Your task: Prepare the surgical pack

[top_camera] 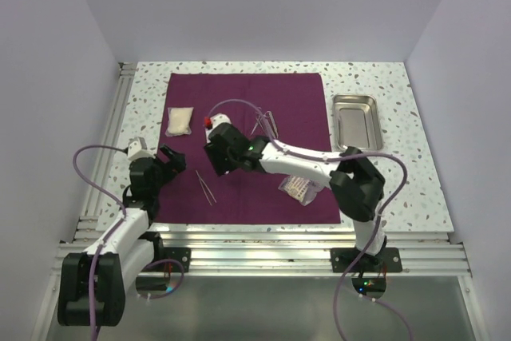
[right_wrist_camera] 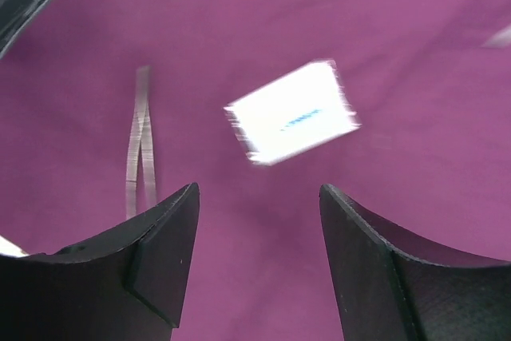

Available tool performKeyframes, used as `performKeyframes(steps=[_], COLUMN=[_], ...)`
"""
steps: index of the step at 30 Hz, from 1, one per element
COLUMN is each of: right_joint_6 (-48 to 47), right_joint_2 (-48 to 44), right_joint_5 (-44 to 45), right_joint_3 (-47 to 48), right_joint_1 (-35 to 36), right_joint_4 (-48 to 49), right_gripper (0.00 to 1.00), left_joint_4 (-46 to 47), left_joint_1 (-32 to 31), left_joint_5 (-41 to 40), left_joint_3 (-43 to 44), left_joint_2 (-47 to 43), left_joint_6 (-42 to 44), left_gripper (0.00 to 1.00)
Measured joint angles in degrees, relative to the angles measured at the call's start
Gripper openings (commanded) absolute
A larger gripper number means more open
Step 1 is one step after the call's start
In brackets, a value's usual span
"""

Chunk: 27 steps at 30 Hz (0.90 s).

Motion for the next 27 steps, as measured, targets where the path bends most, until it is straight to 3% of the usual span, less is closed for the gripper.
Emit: performKeyframes(steps=[9,17,21,26,27], right_joint_6=[3.4,5.1,5.5,6.3,6.4], right_joint_2=[12.5,16.0,17.3,18.8,18.8], right_joint_5=[4.5,6.0,6.0,5.9,5.9], right_joint_3=[10.1,12.8,13.0,13.1,13.1], right_joint_1=[10.0,11.2,11.1,11.0,11.0], right_joint_4=[-1.4,-2.4,-2.4,-2.3,-2.3], right_gripper=[0.63,0.55,0.45,0.4,0.34], left_joint_4=[-1.6,-3.8,-3.8,-3.8,-3.8], left_joint_1=[2.6,2.6,2.6,2.6,2.6], left_joint_5=[-0.4,-1.8,-1.7,-1.4,-1.3], left_joint_3=[0.0,0.1,0.1,0.1,0.1], left_joint_2=[-0.1,-0.5,-0.5,-0.5,-0.5], left_joint_6=[-2.7,-3.5,-3.5,-3.5,-3.5], left_gripper=[1.0,1.0,1.0,1.0,1.0])
